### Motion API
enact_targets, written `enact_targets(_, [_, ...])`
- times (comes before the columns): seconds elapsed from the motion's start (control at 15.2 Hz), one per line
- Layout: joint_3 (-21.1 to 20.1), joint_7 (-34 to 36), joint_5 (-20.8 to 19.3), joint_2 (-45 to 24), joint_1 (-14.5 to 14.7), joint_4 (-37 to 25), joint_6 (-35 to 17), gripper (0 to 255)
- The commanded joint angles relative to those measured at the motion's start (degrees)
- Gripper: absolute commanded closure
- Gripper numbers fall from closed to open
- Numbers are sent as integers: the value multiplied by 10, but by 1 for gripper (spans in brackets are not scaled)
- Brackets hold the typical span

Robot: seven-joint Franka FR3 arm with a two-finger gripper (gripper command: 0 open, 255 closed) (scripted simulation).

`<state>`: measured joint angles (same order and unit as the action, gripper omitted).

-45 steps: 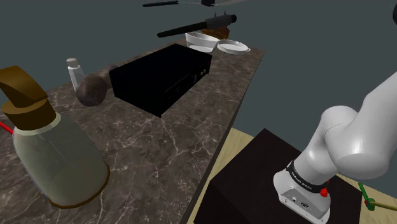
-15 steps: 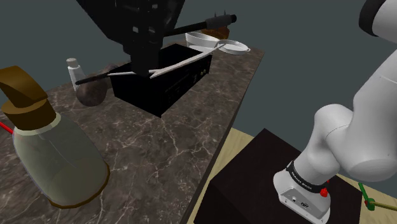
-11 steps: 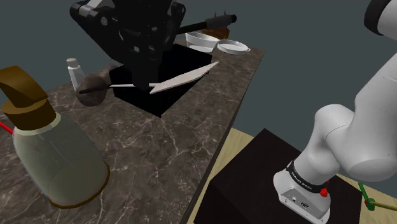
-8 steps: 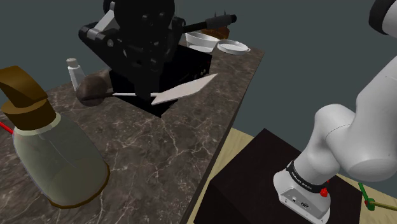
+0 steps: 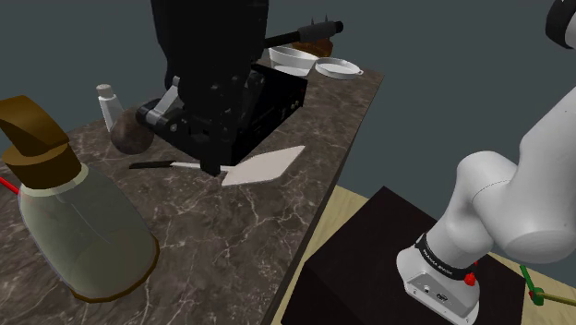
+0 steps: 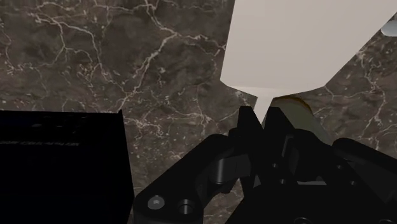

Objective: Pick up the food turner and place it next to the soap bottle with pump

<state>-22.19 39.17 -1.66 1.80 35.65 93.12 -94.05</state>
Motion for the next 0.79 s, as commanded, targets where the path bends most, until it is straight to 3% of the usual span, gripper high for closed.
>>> enact_targets(0.0, [1, -1, 1, 4, -1, 20, -17, 255])
enact_targets(0.73, [2, -1, 5, 13, -1, 115, -103, 255])
